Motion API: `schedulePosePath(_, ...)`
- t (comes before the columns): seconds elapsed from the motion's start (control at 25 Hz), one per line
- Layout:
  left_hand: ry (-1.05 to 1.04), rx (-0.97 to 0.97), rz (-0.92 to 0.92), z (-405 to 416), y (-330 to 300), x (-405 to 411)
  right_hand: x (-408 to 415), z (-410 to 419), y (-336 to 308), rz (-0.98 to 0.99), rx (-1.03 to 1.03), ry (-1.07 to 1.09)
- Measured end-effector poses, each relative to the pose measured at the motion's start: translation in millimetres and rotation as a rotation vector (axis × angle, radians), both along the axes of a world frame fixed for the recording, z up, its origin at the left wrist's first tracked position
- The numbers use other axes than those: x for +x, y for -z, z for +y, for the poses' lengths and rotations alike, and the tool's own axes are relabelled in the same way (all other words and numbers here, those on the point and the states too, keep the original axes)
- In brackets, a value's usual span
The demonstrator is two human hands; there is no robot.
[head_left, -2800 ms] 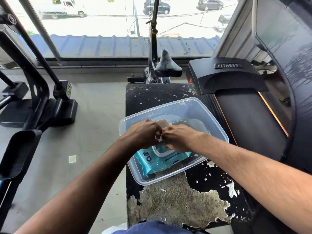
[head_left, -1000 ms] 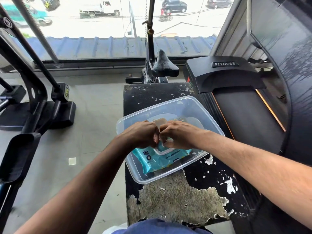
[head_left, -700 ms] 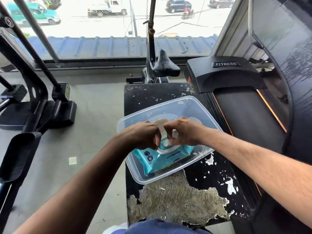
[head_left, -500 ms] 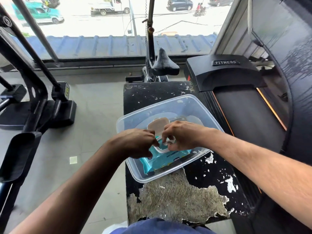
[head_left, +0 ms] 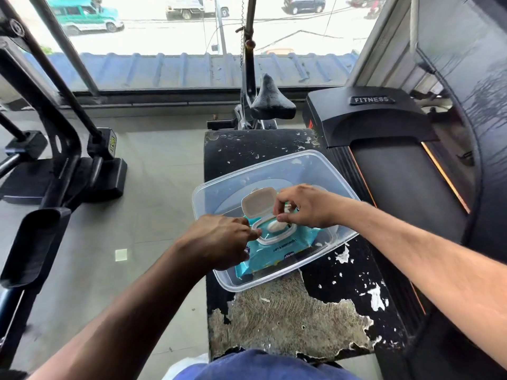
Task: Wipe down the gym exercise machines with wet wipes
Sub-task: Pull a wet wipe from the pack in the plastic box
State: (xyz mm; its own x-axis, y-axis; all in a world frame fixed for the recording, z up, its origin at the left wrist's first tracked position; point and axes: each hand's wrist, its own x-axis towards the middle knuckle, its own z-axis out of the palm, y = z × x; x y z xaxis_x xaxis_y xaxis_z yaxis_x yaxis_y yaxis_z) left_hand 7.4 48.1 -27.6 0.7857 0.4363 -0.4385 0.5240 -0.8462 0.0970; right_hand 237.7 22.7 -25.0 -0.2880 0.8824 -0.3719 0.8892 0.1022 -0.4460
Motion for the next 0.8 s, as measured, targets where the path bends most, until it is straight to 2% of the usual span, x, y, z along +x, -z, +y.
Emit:
schedulePosePath(0.16,0.005,0.020,-0.029,-1,3,1,-3,-5,-4,0.015,0.014,0.053)
schedulePosePath(0.36,0.001,0.041,-0.044,-1,6,1,-24,-3,6,-0.215,0.100,-0.130)
schedulePosePath(0.64,-0.012,0.018,-0.084,0,4,2,-9,-3,-1,0.038,0.066,0.090)
schedulePosePath(0.8,-0.017,0.027,-0.089,3,4,5,1,-10,-4,-0.011,0.064,0.107)
